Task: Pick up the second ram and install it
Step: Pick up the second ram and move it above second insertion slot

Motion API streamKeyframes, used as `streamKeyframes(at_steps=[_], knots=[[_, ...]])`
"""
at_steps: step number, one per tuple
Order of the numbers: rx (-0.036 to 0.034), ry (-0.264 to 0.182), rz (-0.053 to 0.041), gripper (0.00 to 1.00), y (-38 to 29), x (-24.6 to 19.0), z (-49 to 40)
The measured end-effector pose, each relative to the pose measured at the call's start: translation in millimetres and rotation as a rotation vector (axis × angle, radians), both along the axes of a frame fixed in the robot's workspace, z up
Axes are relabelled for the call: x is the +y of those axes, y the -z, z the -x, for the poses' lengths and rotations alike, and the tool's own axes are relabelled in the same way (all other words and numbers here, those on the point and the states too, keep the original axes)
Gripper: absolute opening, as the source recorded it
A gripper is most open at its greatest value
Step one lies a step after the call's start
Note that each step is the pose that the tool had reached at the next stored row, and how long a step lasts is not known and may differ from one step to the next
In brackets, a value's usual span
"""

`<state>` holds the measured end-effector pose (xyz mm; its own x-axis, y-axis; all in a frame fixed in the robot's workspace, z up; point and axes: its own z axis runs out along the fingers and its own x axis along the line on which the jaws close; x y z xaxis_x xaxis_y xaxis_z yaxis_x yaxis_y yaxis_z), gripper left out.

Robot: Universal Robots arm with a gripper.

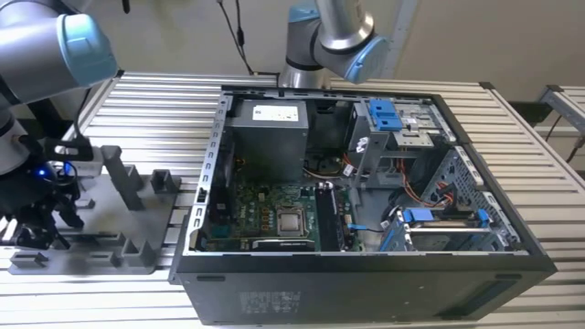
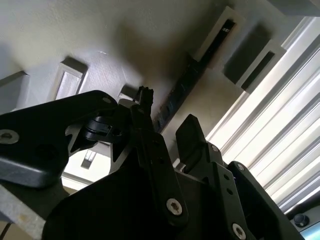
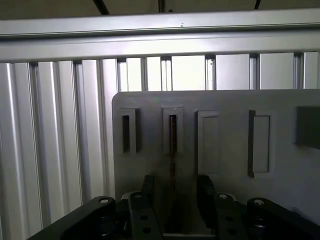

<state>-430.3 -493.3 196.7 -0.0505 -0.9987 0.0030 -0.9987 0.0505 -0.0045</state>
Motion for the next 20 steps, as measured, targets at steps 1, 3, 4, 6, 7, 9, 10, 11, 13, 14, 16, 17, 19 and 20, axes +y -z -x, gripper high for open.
streamKeyframes(at_steps=[1,3,4,6,7,9,10,11,13,14,16,17,19,20], knots=[[-0.0001,0.000,0.0000,0.48,0.1,-0.9,0.0],[0.0000,0.000,-0.0001,0.48,0.2,-2.7,0.0],[-0.0001,0.000,-0.0002,0.48,0.2,-3.0,0.0],[0.0000,0.000,-0.0003,0.48,0.3,-2.9,0.0],[0.0000,0.000,-0.0004,0.48,0.3,-2.9,0.0],[-0.0002,0.000,-0.0006,0.48,0.4,-3.0,0.0],[-0.0001,0.000,-0.0005,0.48,0.4,-3.0,0.0],[-0.0001,0.000,-0.0006,0.48,0.4,-3.0,0.0],[-0.0002,0.000,-0.0007,0.45,0.4,-3.0,-0.1],[-0.0001,0.000,-0.0006,0.39,0.4,-3.0,0.0],[-0.0001,0.000,-0.0007,0.33,0.4,-3.0,0.0],[-0.0001,0.000,-0.0006,0.27,0.4,-3.0,0.0],[-0.0001,0.000,-0.0006,0.27,0.4,-3.0,0.0],[-0.0001,0.000,-0.0007,0.21,0.4,-3.0,0.0]])
